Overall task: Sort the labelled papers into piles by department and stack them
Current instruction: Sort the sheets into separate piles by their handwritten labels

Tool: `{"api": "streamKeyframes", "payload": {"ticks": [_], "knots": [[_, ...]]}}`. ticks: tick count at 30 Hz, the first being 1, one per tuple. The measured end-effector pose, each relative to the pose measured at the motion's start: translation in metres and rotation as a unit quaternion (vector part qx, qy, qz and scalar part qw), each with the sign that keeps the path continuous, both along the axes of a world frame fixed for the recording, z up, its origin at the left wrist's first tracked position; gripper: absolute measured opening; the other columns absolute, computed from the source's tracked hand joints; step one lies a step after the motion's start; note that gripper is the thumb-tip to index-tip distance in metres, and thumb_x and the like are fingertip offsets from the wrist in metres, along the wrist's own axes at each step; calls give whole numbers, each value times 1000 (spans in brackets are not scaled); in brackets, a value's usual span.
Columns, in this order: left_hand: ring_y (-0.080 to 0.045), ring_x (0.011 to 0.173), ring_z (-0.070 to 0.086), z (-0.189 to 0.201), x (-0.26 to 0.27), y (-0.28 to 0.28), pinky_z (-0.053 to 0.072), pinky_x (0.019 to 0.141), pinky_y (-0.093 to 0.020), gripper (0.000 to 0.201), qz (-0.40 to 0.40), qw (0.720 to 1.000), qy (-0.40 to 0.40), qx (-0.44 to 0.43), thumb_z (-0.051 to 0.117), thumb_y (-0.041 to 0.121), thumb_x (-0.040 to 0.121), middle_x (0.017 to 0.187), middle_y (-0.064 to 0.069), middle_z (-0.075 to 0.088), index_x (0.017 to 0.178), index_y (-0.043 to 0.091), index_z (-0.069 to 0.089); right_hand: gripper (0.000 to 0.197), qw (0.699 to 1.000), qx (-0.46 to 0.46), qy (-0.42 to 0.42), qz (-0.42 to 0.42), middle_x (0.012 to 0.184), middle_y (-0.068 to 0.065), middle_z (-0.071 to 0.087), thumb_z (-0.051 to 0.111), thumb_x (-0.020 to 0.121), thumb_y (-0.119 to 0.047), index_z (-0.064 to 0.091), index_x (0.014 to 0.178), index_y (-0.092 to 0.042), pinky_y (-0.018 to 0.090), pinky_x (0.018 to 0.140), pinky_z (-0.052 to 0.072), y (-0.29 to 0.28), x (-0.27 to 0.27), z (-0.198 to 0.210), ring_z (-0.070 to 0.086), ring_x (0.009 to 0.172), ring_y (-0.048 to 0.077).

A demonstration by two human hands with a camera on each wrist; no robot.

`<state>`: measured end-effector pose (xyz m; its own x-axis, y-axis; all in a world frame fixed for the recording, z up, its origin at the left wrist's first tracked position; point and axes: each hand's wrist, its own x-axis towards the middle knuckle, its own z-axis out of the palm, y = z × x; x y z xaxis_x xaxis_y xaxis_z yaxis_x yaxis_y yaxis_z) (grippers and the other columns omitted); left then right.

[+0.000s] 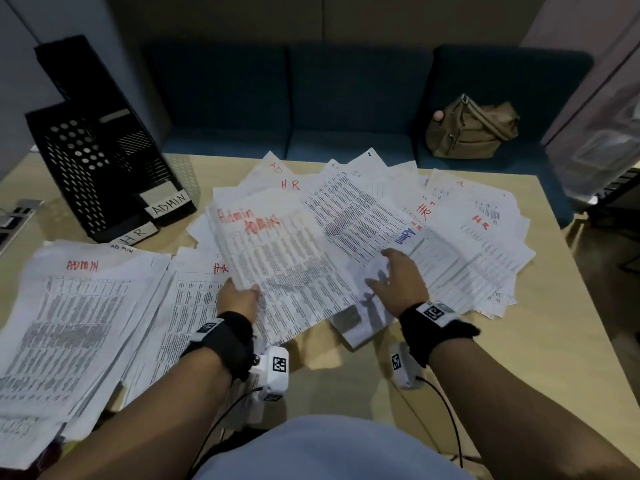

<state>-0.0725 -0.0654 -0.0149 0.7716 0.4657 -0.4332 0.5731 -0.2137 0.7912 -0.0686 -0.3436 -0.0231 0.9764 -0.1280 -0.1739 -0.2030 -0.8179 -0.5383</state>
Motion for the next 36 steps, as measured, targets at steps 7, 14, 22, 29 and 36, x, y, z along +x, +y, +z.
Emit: {"api": "streamKeyframes", "payload": {"ticks": [7,14,22,29,36], "knots": [[-39,114,56,-9,-4,30,45,99,-41,38,45,999,20,17,57,11,91,128,-20,59,126,-2,54,68,973,-188,105,88,158,17,12,44,95,-46,18,147,-12,50,116,24,24,23,-28,15,144,38],[-38,127,47,-11,4,38,37,108,-42,50,79,997,18,0,54,10,94,141,-18,48,139,0,39,126,953,-230,175,96,159,12,-12,42,59,-92,-7,151,-20,58,113,14,23,19,-26,0,145,42],[-37,125,48,-11,6,43,38,106,-41,46,67,998,16,-12,53,9,93,138,-17,50,137,0,42,68,953,-233,185,53,158,23,4,38,97,-43,7,151,-17,51,115,23,49,11,-14,11,142,47],[-37,130,44,-10,5,47,36,110,-43,53,37,999,21,-27,55,13,93,143,-17,46,142,2,37,87,942,-271,182,79,156,26,9,28,85,-74,12,149,-17,56,111,24,49,-3,-18,18,140,49],[-35,124,49,-4,2,53,39,98,-33,50,16,999,8,-38,53,10,94,139,-15,50,141,3,39,23,959,-226,143,96,124,21,45,39,97,-24,47,115,-12,46,84,50,50,-5,1,47,113,40]]}}
